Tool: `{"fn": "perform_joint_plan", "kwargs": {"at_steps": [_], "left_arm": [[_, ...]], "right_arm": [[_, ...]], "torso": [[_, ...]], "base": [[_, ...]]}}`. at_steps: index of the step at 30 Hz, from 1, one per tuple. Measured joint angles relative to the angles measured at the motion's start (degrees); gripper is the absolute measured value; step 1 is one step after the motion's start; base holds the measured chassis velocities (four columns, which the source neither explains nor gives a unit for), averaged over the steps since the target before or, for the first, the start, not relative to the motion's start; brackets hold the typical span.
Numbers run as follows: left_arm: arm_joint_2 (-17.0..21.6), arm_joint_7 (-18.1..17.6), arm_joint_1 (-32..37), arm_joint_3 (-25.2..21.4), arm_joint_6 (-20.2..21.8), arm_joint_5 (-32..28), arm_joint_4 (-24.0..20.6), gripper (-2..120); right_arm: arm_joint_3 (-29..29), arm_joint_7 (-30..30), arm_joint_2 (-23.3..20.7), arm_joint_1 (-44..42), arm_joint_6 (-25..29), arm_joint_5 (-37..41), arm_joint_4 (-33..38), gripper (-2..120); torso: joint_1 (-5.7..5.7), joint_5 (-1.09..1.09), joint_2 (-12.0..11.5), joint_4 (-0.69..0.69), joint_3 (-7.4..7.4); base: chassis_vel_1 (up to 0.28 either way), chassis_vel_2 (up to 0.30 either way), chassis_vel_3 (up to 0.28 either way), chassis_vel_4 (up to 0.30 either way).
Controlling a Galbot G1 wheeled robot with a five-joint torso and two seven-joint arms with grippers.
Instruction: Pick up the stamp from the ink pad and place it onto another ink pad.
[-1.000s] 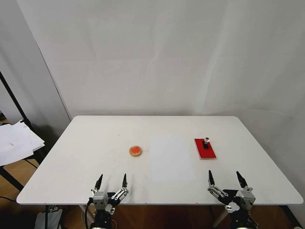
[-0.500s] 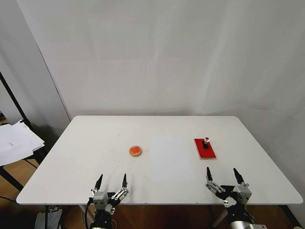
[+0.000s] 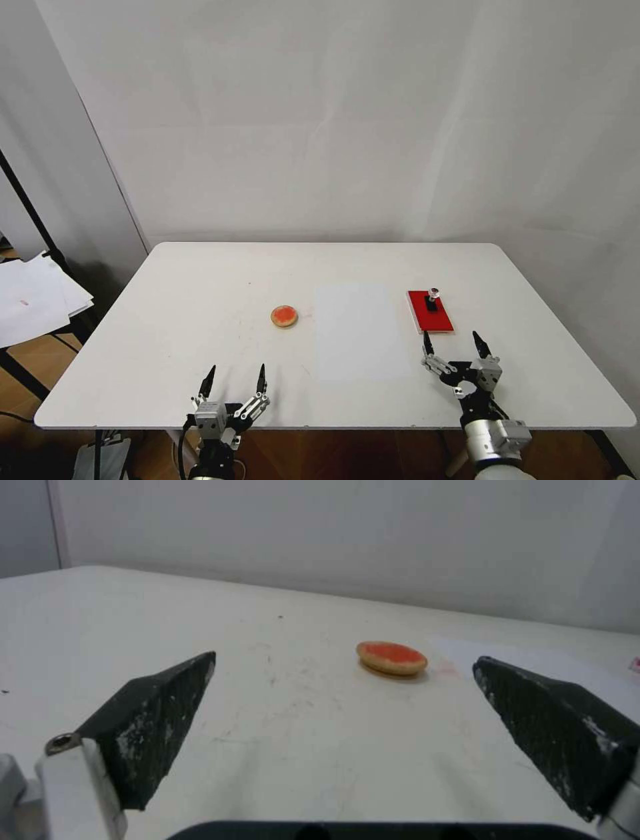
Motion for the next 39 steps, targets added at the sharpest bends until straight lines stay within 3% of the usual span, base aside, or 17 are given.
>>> {"fn": "perform_joint_plan", "kwargs": {"at_steps": [10, 17, 27, 39], "left_arm": [[0.0, 0.0, 0.0, 0.0, 0.0, 0.0, 0.0, 102], [0.0, 0.0, 0.0, 0.0, 0.0, 0.0, 0.0, 102], [0.0, 0.0, 0.0, 0.0, 0.0, 0.0, 0.0, 102], [0.0, 0.0, 0.0, 0.0, 0.0, 0.0, 0.0, 102]], "right_arm": [[-2.9, -0.3, -0.3, 10.1, -2.0, 2.7, -4.4, 100], [-4.7, 0.0, -1.5, 12.0, -3.1, 3.4, -5.5, 100], [-6.6, 2.0, -5.3, 15.9, -10.4, 7.8, -4.7, 100], [-8.3, 3.2, -4.4, 19.8, -11.0, 9.4, -10.0, 100]], "torso": [[0.01, -0.02, 0.0, 0.00, 0.00], [0.00, 0.00, 0.0, 0.00, 0.00], [0.00, -0.01, 0.0, 0.00, 0.00], [0.00, -0.01, 0.0, 0.00, 0.00]], "base": [[0.000, 0.000, 0.000, 0.000], [0.000, 0.000, 0.000, 0.000], [0.000, 0.000, 0.000, 0.000], [0.000, 0.000, 0.000, 0.000]]}}
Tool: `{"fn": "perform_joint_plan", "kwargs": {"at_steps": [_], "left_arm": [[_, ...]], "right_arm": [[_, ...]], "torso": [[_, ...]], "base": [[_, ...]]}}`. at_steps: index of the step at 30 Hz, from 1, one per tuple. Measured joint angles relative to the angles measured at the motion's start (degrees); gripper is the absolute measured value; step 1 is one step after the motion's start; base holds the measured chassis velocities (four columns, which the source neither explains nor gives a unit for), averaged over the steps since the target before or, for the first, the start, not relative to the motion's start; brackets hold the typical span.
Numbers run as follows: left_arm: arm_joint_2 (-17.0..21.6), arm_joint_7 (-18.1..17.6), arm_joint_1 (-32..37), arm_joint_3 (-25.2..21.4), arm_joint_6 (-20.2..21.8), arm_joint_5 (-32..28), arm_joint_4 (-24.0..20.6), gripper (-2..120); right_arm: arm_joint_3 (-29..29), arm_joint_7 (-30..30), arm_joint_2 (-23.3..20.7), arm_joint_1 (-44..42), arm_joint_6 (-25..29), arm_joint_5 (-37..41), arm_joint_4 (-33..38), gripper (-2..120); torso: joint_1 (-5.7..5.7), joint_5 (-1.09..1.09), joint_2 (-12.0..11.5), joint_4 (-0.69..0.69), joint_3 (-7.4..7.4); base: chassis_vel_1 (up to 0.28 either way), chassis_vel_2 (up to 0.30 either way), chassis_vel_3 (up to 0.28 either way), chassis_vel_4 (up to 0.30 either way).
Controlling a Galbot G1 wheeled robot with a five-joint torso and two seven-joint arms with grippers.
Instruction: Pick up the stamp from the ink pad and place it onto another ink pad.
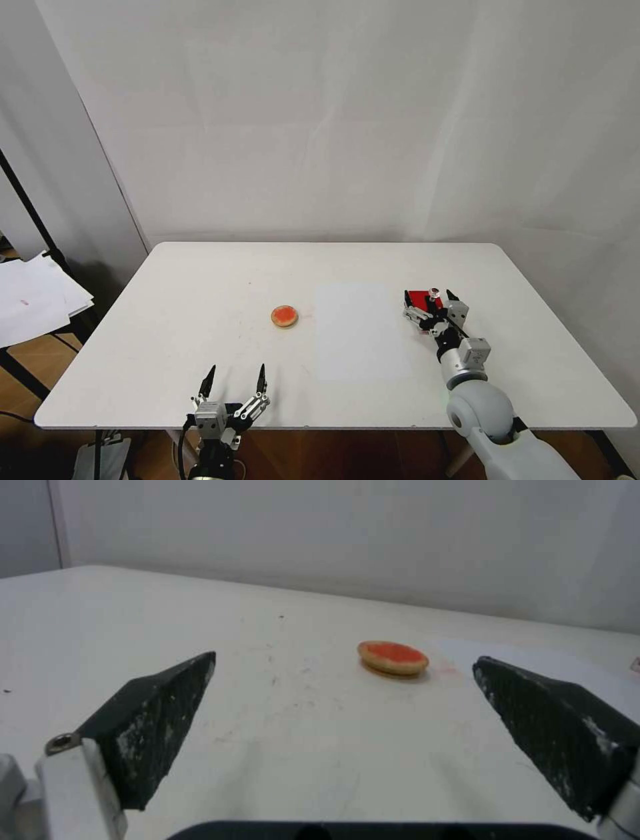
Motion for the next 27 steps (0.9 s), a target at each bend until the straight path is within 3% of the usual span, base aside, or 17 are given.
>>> {"fn": "perform_joint_plan", "kwargs": {"at_steps": [9, 27], "left_arm": [[0.0, 0.0, 0.0, 0.0, 0.0, 0.0, 0.0, 102], [0.0, 0.0, 0.0, 0.0, 0.0, 0.0, 0.0, 102]], "right_arm": [[-0.1, 0.3, -0.5, 1.0, 0.0, 0.4, -0.8, 92], [-0.2, 1.0, -0.3, 0.6, 0.9, 0.3, -1.0, 25]], "torso": [[0.00, -0.01, 0.0, 0.00, 0.00], [0.00, -0.01, 0.0, 0.00, 0.00]], "base": [[0.000, 0.000, 0.000, 0.000], [0.000, 0.000, 0.000, 0.000]]}}
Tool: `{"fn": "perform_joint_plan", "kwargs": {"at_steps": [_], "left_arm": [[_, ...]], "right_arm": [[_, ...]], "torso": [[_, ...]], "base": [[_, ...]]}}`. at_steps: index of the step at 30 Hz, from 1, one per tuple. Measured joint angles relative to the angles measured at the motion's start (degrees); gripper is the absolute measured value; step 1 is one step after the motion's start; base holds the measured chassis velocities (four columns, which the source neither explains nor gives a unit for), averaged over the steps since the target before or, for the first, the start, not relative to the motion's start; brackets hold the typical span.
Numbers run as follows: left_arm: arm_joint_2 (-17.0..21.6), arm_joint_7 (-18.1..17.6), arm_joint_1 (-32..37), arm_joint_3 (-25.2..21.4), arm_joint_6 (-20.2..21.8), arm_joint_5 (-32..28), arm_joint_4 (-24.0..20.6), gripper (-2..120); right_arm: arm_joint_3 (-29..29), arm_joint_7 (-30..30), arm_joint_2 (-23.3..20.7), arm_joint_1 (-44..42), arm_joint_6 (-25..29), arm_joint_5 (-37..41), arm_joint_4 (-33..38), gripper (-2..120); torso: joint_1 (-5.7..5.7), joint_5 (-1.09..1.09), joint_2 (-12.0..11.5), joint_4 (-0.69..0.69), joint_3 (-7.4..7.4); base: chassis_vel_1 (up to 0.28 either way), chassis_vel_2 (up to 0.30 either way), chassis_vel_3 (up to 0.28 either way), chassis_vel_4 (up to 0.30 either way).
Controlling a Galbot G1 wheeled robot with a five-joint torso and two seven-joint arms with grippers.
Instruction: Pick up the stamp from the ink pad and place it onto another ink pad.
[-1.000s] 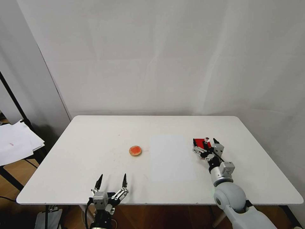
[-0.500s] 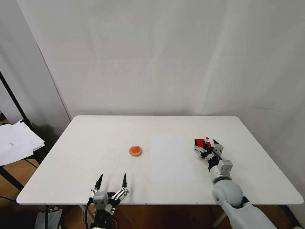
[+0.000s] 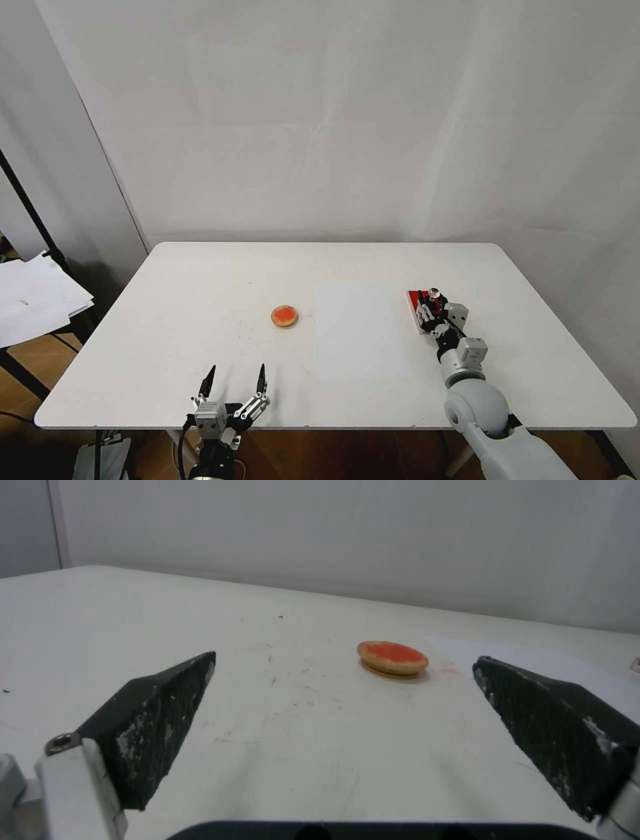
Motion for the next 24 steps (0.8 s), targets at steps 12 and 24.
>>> {"fn": "perform_joint_plan", "kwargs": {"at_steps": [12, 24], "left_arm": [[0.0, 0.0, 0.0, 0.0, 0.0, 0.0, 0.0, 102], [0.0, 0.0, 0.0, 0.0, 0.0, 0.0, 0.0, 102]], "right_arm": [[0.2, 0.4, -0.8, -1.6, -0.5, 0.9, 3.8, 8], [0.1, 0.4, -1.1, -6.0, 0.1, 0.8, 5.0, 8]], "torso": [[0.00, 0.00, 0.0, 0.00, 0.00], [-0.01, -0.01, 0.0, -0.01, -0.01]], "base": [[0.000, 0.000, 0.000, 0.000], [0.000, 0.000, 0.000, 0.000]]}}
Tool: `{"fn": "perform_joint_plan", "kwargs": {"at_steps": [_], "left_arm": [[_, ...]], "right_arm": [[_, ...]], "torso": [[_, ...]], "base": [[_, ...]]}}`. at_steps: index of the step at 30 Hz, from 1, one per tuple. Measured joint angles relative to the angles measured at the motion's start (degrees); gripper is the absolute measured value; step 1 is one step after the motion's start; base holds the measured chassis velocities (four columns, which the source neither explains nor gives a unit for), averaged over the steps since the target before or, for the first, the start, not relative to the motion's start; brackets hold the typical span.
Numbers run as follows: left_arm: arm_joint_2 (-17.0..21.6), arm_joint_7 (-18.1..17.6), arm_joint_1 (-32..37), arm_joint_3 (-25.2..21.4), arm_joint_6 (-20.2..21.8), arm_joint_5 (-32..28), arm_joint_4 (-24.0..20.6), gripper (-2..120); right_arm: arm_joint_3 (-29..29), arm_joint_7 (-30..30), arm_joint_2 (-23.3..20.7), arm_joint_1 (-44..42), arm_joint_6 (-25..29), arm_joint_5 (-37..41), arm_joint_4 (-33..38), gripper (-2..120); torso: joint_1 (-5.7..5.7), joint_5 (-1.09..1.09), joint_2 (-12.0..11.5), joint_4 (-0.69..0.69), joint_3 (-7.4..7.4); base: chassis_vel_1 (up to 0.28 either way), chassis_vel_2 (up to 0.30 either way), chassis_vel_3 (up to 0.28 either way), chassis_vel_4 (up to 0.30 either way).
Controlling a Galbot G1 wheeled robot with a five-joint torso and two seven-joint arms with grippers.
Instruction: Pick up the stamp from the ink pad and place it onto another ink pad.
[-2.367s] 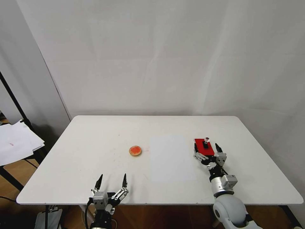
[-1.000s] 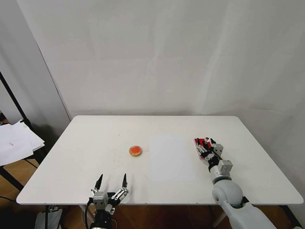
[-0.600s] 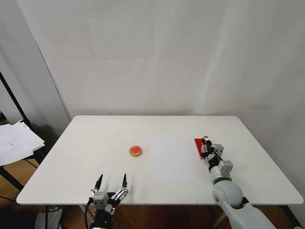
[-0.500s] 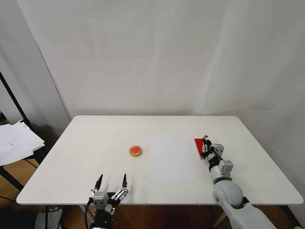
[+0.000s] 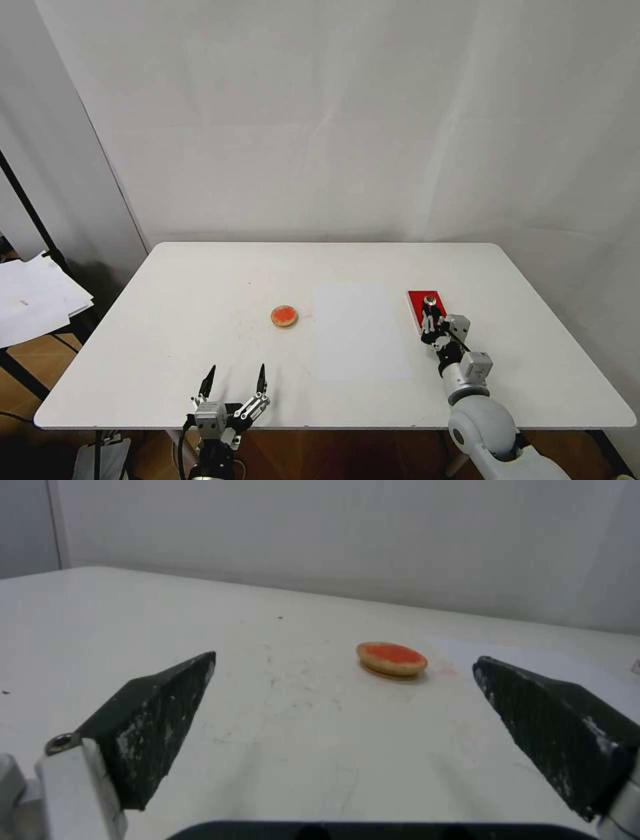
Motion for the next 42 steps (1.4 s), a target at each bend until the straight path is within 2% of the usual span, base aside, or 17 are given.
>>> {"fn": "perform_joint_plan", "kwargs": {"at_steps": [12, 18, 22, 27, 33, 42], "left_arm": [[0.0, 0.0, 0.0, 0.0, 0.0, 0.0, 0.0, 102], [0.0, 0.0, 0.0, 0.0, 0.0, 0.0, 0.0, 102], [0.0, 0.0, 0.0, 0.0, 0.0, 0.0, 0.0, 102], [0.0, 0.0, 0.0, 0.0, 0.0, 0.0, 0.0, 102], [0.0, 0.0, 0.0, 0.0, 0.0, 0.0, 0.0, 102], [0.0, 0.0, 0.0, 0.0, 0.0, 0.0, 0.0, 102]], "right_arm": [[0.6, 0.2, -1.4, -3.1, -0.3, -0.2, 2.8, 8], [0.3, 1.4, -1.3, -1.0, 2.4, 1.1, 5.8, 8], [-1.5, 1.1, -1.9, -0.2, 0.8, 3.3, 10.0, 8], [-7.3, 0.0, -2.7, -2.3, -1.7, 4.6, 14.4, 8], [-11.0, -1.1, -2.7, -2.8, -1.6, 3.5, 13.6, 8], [-15.6, -1.3, -1.3, 4.5, -0.8, 4.3, 6.9, 8]], "torso": [[0.00, 0.02, 0.0, 0.00, 0.00], [0.02, 0.01, 0.0, 0.00, 0.01], [0.02, 0.00, 0.0, 0.01, 0.01], [0.02, 0.01, 0.0, 0.00, 0.01], [0.01, 0.01, 0.0, -0.01, 0.01], [0.02, 0.01, 0.0, 0.01, 0.01]], "base": [[0.000, 0.000, 0.000, 0.000], [0.000, 0.000, 0.000, 0.000], [0.000, 0.000, 0.000, 0.000], [0.000, 0.000, 0.000, 0.000], [0.000, 0.000, 0.000, 0.000], [0.000, 0.000, 0.000, 0.000]]}}
